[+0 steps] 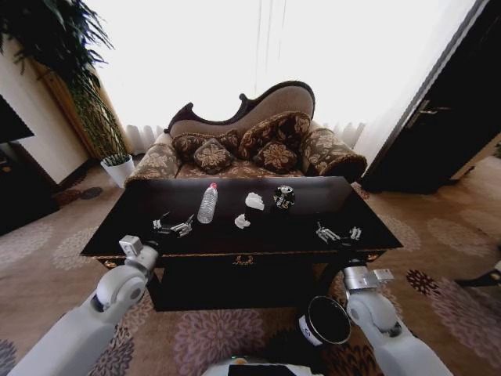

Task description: Move to the front of the table and place the trash on the table into the trash bin.

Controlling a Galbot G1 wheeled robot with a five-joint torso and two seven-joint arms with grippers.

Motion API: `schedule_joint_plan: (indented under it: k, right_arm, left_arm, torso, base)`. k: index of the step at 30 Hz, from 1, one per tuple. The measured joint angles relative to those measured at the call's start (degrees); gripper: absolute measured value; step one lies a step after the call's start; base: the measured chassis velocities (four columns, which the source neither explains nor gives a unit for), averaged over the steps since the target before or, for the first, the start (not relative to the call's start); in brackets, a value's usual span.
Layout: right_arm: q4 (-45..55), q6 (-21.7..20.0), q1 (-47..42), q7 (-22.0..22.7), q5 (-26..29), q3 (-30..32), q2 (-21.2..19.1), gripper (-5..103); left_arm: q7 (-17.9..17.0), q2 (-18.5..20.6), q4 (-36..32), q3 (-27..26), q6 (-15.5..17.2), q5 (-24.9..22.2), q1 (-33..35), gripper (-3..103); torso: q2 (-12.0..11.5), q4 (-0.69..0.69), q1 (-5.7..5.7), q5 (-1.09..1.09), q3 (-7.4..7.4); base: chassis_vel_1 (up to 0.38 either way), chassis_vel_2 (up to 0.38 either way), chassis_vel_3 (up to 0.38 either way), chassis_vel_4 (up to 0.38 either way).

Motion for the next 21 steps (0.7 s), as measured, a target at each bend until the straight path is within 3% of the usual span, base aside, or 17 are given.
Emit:
schedule_joint_plan:
  k: [21]
  right_arm:
    - [-1.22, 0.0, 0.61, -0.33, 0.59, 0.23, -0.91, 100]
  left_arm:
    - [1.52, -1.1, 4.6, 10.77, -1.06, 2.53, -8.64, 100]
  torso:
    - [0.0, 0.0, 0.0, 0.01, 0.0]
  base:
    - [0.0, 0.0, 0.0, 0.0]
